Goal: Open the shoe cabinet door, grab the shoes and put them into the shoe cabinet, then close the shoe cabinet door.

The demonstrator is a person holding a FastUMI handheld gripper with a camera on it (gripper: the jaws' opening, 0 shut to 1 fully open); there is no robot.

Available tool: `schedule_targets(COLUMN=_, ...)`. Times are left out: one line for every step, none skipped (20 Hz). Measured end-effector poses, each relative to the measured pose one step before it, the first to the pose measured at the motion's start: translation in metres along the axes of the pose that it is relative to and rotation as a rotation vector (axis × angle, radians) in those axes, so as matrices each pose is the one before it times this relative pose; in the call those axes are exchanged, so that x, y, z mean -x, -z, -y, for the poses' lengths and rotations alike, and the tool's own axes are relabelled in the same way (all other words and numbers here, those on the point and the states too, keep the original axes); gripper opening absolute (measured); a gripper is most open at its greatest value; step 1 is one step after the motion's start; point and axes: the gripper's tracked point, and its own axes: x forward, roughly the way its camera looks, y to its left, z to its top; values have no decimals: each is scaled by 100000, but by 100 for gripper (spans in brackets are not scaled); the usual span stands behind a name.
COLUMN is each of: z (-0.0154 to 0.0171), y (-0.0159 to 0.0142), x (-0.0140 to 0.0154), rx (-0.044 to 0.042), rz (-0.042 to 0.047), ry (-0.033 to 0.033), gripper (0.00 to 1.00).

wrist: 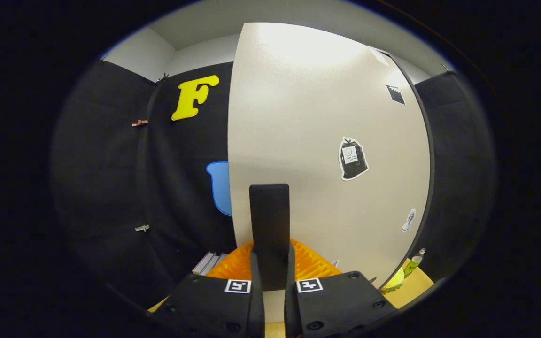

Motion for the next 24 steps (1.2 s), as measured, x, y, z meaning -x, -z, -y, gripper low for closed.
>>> schedule_targets(z=168, y=-95, x=629, rx=89, rz=93, ry=-1172, gripper=20)
schedule_targets(z=221, y=8, x=775, rx=-41, rz=-116, ry=-1064, gripper=20)
schedule_targets(z=411, y=119, x=1077, rx=-183, rz=-59, ry=-1163, gripper=20)
schedule_targets(z=293, y=46, x=770, rx=-278, rz=-279, ry=-854, gripper=20)
schedule_targets(z=302, y=-21, x=770, rx=42, rz=-268, ry=-1085, gripper=20)
schedule_targets(z=333, y=-5, x=745, rx=-81, rz=-543, ry=-1065, gripper=20)
schedule_targets(z=298, y=-52, x=511, rx=-125, rz=-82, ry=-830, gripper=20)
schedule_targets(z=353, y=-58, x=612, rx=-89, rz=-135, ry=-782, gripper=20)
schedule_targets(z=360, y=-105, x=726, rx=-372, rz=-85, ry=-453, gripper=20)
schedule_targets(z=400, y=-65, x=681, rx=-218, rz=-36, ry=-428, gripper=20)
schedule_targets(z=364, y=-68, x=811, rx=-283, rz=-74, ry=-465, gripper=20)
schedule_targets(z=346, y=-16, x=668, rx=-143, rz=-158, ry=-347, gripper=20)
schedule_targets(z=457, y=-74, x=1094, rx=60, rz=-22, ry=-136, gripper=20)
schedule_targets(z=516, y=-94, x=900, rx=108, rz=18, ry=66, gripper=20)
schedule_targets(z=606, y=2, x=824, rx=202, rz=-102, ry=76, gripper=20)
schedule_targets(z=591, y=57, x=728, rx=-186, rz=-157, ry=374, gripper=20)
schedule_targets(z=606, y=7, x=604, rx=-531, rz=-79, ry=524, gripper=20)
schedule_targets(z=634, y=-29, x=691, rx=-205, rz=-141, ry=729, gripper=20)
schedule_targets(z=680, y=-52, x=619, rx=168, rz=55, ry=827, gripper=20)
schedule_targets(z=626, y=-64, x=544, rx=257, rz=-55, ry=917, gripper=20)
schedule_targets(z=673, y=-51, x=420, rx=178, rz=271, ry=1133, gripper=20)
schedule_targets(z=640, y=-35, x=452, rx=317, rz=189, ry=1223, gripper=20)
schedule_targets(z=710, y=13, x=491, rx=-74, rz=145, ry=1250, gripper=19)
schedule_targets(z=702, y=-67, x=453, rx=-71, rz=-99, ry=1288, gripper=19)
